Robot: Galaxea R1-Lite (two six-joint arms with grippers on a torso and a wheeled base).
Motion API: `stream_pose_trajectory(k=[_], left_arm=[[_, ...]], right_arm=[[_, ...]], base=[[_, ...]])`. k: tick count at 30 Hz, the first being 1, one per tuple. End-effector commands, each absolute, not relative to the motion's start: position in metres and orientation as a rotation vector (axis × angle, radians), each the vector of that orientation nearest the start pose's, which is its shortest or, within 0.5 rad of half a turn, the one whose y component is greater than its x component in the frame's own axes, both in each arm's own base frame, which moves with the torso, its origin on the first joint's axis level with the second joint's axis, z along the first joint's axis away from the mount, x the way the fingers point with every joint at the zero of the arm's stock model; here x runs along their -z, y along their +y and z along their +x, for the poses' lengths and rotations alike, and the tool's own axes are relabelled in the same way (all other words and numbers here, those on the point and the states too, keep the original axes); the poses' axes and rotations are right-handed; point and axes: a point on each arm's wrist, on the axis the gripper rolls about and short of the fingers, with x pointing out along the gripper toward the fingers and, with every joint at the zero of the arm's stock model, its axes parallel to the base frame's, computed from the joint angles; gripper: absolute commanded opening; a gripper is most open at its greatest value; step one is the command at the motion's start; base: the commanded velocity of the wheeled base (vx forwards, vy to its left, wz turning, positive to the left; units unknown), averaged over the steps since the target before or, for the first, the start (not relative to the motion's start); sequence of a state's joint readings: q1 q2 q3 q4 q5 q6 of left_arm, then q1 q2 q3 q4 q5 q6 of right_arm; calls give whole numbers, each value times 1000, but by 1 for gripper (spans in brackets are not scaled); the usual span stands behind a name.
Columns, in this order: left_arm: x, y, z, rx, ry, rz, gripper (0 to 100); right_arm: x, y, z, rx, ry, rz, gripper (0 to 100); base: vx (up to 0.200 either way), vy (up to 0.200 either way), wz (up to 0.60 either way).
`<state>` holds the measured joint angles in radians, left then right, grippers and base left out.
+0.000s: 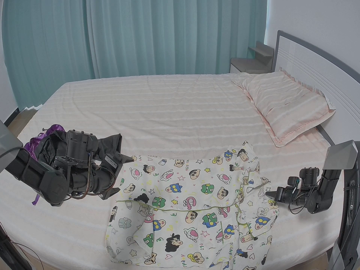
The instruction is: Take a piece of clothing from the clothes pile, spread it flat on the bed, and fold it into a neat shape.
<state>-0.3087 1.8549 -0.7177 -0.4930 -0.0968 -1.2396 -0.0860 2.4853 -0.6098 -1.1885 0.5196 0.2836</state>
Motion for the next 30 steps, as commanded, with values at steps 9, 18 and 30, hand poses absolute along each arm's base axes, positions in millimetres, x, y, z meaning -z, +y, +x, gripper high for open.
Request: stream_pose_trajectory(k=[9, 18, 30], left_arm=[[-99, -95, 293, -62, 795, -1109, 100], [-100, -95, 293, -62, 792, -1112, 100], [-100, -95, 293, -62, 793, -1110, 100]], right_arm=[[65, -54, 333, -185, 668, 491, 0], [61, -80, 330, -118, 615, 502, 0], [59, -100, 333, -65, 575, 507, 0]], base=[[0, 0, 0], [0, 0, 0], [0, 0, 0]])
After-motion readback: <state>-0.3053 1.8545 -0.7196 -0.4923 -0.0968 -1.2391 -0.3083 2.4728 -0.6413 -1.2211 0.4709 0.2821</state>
